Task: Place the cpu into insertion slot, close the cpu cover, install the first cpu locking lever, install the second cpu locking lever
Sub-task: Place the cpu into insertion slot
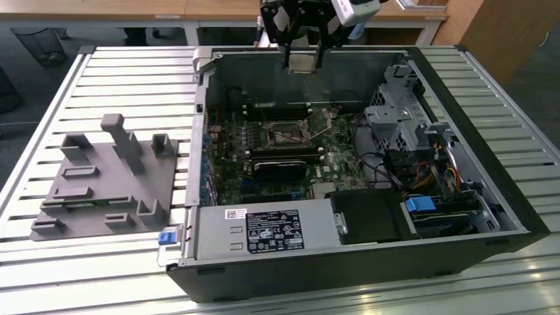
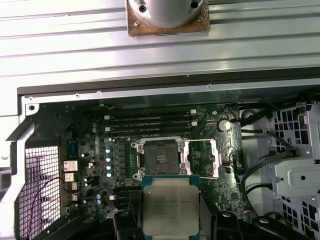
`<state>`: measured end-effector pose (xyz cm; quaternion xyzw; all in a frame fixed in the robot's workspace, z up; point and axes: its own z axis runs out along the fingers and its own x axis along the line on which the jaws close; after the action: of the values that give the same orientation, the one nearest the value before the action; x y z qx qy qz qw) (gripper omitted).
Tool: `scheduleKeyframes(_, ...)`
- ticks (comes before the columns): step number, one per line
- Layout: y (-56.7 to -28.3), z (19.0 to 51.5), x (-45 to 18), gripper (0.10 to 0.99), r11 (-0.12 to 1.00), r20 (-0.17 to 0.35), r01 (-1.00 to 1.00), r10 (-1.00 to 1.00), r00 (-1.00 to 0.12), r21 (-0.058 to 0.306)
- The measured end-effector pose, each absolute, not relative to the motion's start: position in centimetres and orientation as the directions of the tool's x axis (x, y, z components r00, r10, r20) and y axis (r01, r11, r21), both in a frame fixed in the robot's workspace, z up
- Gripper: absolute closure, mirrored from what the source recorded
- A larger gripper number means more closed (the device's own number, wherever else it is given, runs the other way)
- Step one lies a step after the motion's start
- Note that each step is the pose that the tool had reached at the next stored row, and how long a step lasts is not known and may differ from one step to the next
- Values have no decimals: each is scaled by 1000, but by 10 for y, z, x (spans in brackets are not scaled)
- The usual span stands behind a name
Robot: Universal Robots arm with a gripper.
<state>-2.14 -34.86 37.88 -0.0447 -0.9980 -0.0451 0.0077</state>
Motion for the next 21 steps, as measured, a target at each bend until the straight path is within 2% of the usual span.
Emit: scheduleKeyframes(21,-349,379,-21,545,987,19,132,131,-991,89)
